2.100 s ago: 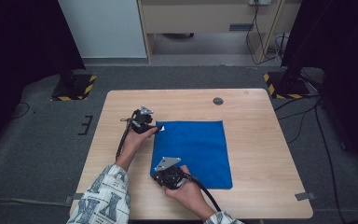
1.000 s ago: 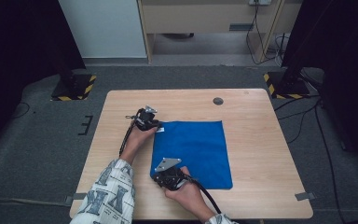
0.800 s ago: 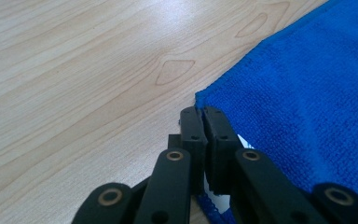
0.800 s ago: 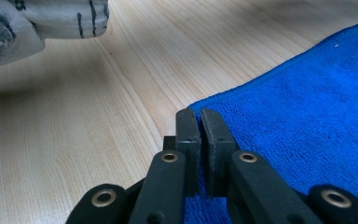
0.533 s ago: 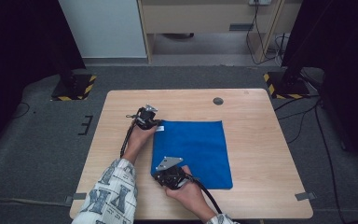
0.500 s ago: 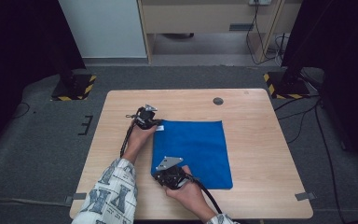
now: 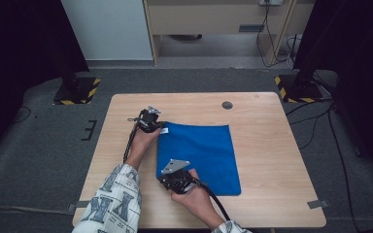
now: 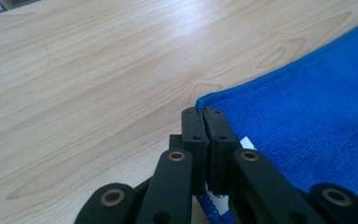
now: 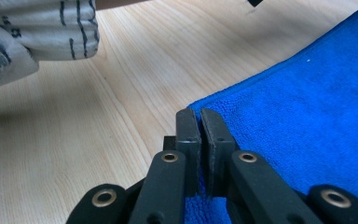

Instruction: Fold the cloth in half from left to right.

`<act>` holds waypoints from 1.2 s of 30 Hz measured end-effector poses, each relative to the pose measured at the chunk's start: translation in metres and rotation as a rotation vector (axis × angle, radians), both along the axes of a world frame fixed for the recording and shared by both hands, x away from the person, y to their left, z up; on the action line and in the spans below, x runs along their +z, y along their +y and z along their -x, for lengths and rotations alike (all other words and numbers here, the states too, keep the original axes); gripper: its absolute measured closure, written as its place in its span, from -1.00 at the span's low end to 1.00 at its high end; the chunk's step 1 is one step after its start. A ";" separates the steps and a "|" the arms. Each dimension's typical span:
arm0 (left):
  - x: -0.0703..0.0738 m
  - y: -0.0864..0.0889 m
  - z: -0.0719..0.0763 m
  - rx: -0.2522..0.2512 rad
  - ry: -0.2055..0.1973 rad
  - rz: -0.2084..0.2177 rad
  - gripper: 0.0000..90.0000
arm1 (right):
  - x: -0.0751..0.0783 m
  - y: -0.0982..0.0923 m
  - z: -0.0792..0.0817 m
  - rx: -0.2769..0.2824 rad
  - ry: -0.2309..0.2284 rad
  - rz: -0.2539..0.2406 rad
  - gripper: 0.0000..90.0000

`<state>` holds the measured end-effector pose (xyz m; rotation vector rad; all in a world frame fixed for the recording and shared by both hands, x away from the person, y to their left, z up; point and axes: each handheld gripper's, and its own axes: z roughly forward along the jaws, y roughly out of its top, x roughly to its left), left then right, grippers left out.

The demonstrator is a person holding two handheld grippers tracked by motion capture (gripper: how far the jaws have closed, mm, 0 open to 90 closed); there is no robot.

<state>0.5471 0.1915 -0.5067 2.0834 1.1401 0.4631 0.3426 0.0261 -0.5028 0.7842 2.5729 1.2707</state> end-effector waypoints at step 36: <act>0.025 0.000 -0.008 -0.004 -0.020 -0.011 0.97 | 0.022 0.009 -0.005 0.002 -0.023 -0.035 0.94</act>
